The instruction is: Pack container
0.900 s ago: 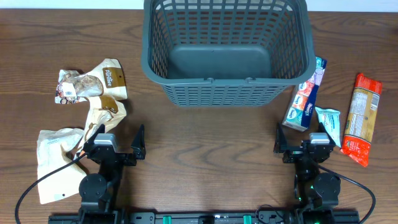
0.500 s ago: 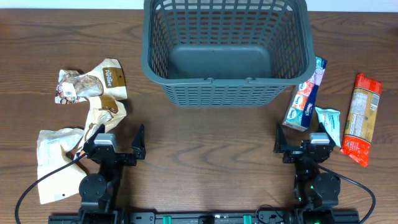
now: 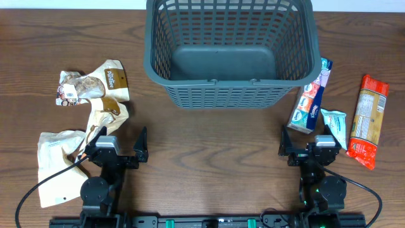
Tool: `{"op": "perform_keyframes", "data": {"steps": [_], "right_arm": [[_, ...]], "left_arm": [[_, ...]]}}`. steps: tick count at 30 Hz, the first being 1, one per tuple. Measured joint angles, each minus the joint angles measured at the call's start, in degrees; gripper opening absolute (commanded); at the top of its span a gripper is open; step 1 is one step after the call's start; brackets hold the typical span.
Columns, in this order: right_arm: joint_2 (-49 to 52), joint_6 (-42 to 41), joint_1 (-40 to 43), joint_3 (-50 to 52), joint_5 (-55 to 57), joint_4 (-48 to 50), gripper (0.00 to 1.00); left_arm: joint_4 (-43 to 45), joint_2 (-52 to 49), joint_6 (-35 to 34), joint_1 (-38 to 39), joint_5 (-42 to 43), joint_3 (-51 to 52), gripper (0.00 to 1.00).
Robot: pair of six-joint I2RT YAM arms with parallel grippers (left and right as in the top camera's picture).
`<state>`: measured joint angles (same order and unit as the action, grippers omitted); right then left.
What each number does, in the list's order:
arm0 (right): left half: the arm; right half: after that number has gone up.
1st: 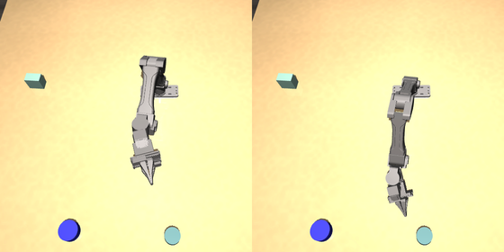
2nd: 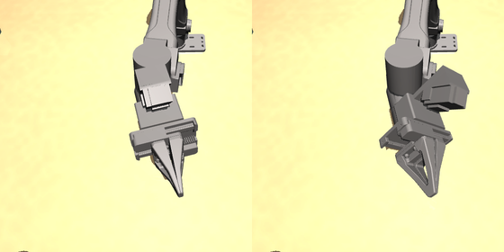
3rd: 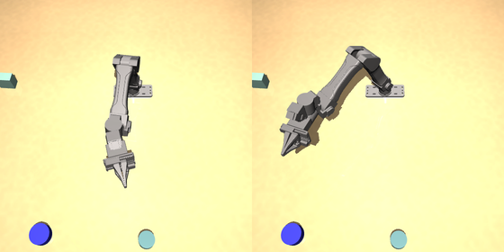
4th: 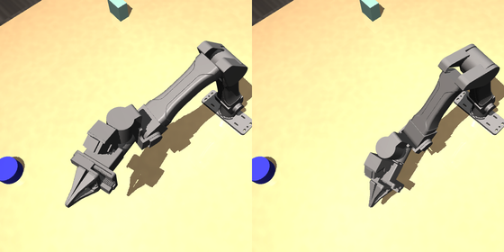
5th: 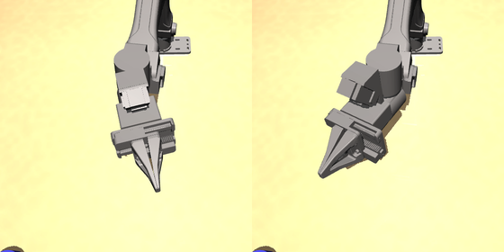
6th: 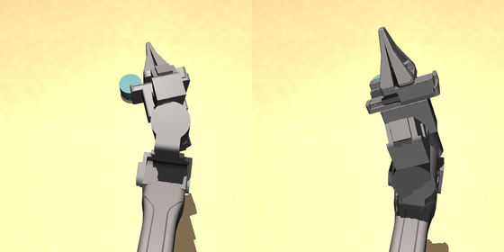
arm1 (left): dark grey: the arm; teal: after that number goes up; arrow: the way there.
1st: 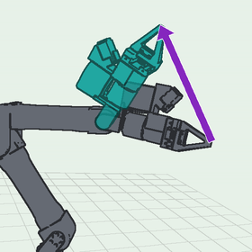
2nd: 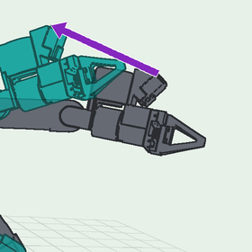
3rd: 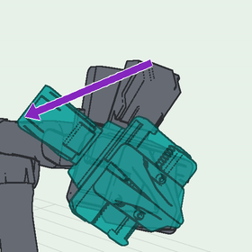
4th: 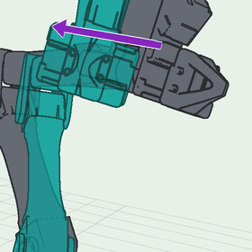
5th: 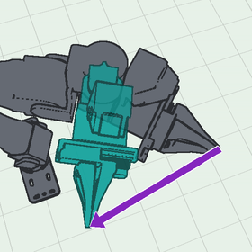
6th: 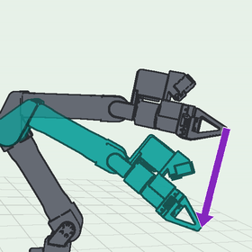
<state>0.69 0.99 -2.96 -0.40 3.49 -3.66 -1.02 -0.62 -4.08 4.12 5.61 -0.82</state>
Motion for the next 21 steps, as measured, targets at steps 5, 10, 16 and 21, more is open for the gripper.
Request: {"op": "perform_keyframes", "data": {"steps": [5, 10, 16, 21], "right_arm": [[0.0, 0.0, 0.0, 0.0, 0.0, 0.0, 0.99], [0.0, 0.0, 0.0, 0.0, 0.0, 0.0, 0.99], [0.0, 0.0, 0.0, 0.0, 0.0, 0.0, 0.99], [0.0, 0.0, 0.0, 0.0, 0.0, 0.0, 0.98]], "left_arm": [[0.0, 0.0, 0.0, 0.0, 0.0, 0.0, 0.99], [0.0, 0.0, 0.0, 0.0, 0.0, 0.0, 0.99], [0.0, 0.0, 0.0, 0.0, 0.0, 0.0, 0.99], [0.0, 0.0, 0.0, 0.0, 0.0, 0.0, 0.99]]}}
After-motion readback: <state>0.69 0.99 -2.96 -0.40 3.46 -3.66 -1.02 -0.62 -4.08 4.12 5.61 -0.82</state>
